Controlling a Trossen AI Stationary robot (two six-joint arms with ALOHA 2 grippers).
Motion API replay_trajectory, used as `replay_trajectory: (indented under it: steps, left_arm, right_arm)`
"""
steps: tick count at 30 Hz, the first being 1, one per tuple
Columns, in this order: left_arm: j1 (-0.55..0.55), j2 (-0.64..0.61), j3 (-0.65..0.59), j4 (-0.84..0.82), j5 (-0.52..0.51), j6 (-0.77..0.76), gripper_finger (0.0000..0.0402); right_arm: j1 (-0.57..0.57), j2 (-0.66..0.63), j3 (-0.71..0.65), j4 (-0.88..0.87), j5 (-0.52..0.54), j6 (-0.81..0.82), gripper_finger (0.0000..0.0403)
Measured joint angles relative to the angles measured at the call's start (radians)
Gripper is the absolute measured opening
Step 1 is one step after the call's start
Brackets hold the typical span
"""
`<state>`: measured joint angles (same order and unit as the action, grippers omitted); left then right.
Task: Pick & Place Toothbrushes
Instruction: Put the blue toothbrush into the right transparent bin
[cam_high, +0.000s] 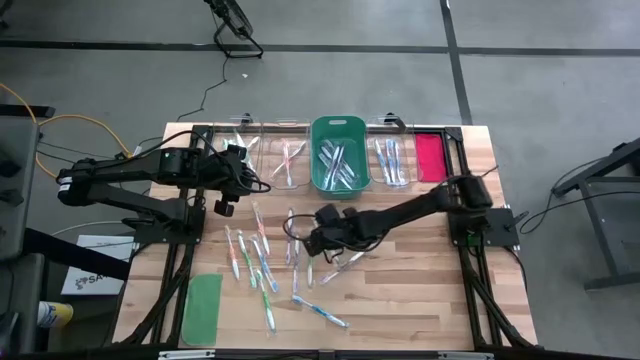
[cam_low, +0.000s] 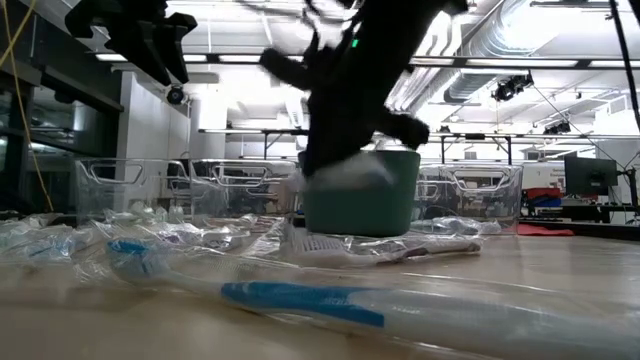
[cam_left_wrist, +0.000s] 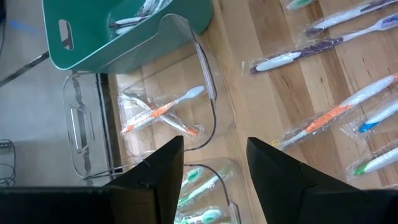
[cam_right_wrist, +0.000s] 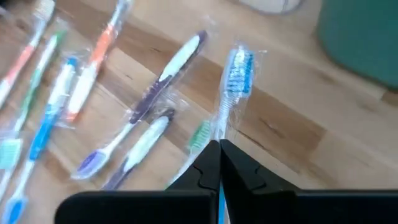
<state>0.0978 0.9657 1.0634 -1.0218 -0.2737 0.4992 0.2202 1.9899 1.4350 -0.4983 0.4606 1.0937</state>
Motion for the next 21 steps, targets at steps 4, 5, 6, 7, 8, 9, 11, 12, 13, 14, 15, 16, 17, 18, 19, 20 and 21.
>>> replay_trajectory:
  steps: [4,5,6,7,8,9,11,12,13,14,15,16,17,18,19,20,21]
  left_arm:
    - [0.000,0.000,0.000,0.000,0.000,-0.007,0.0170]
    - [0.000,0.000,0.000,-0.001,0.000,-0.007,0.0170]
    - [0.000,0.000,0.000,-0.001,0.000,-0.007,0.0170]
    - [0.000,0.000,0.000,-0.001,0.000,-0.007,0.0170]
    - [0.000,0.000,0.000,-0.001,0.000,-0.007,0.0170]
    - [0.000,0.000,0.000,-0.001,0.000,-0.007,0.0170]
    - [0.000,0.000,0.000,-0.002,0.002,-0.007,0.0170]
    - [0.000,0.000,0.000,-0.001,0.002,-0.007,0.0170]
    - [0.000,0.000,0.000,0.000,0.002,-0.008,0.0170]
    - [0.000,0.000,0.000,-0.001,0.002,-0.008,0.0170]
    - [0.000,0.000,0.000,0.000,0.002,-0.008,0.0170]
    - [0.000,0.000,0.000,0.000,0.002,-0.008,0.0170]
    - [0.000,0.000,0.000,0.000,0.002,-0.008,0.0170]
    - [0.000,0.000,0.000,0.001,0.002,-0.008,0.0170]
    - [0.000,0.000,0.000,0.001,0.002,-0.008,0.0170]
    - [0.000,0.000,0.000,0.001,0.002,-0.008,0.0170]
    - [0.000,0.000,0.000,0.002,0.002,-0.008,0.0170]
  right_arm:
    - [0.036,-0.105,0.000,-0.090,0.066,-0.018,0.0002]
    - [0.044,-0.132,0.001,-0.125,0.086,-0.017,0.0002]
    - [0.050,-0.161,0.001,-0.160,0.112,-0.017,0.0002]
    - [0.055,-0.192,0.001,-0.212,0.133,-0.015,0.0002]
    - [0.058,-0.215,0.001,-0.256,0.153,-0.006,0.0002]
    - [0.057,-0.245,0.001,-0.307,0.183,0.005,0.0002]
    - [0.051,-0.301,0.001,-0.417,0.231,0.032,0.0002]
    - [0.046,-0.332,0.001,-0.470,0.257,0.045,0.0003]
    - [0.035,-0.354,0.001,-0.523,0.272,0.060,0.0003]
    - [0.023,-0.376,0.001,-0.569,0.290,0.068,0.0003]
    - [0.009,-0.399,0.001,-0.613,0.301,0.077,0.0003]
    - [-0.009,-0.415,0.001,-0.652,0.313,0.081,0.0003]
    - [-0.030,-0.428,0.001,-0.683,0.326,0.081,0.0003]
    - [-0.052,-0.442,0.001,-0.711,0.335,0.080,0.0003]
    - [-0.081,-0.452,0.001,-0.736,0.341,0.075,0.0003]
    - [-0.109,-0.457,0.001,-0.753,0.351,0.058,0.0003]
    - [-0.139,-0.461,0.001,-0.764,0.353,0.037,0.0003]
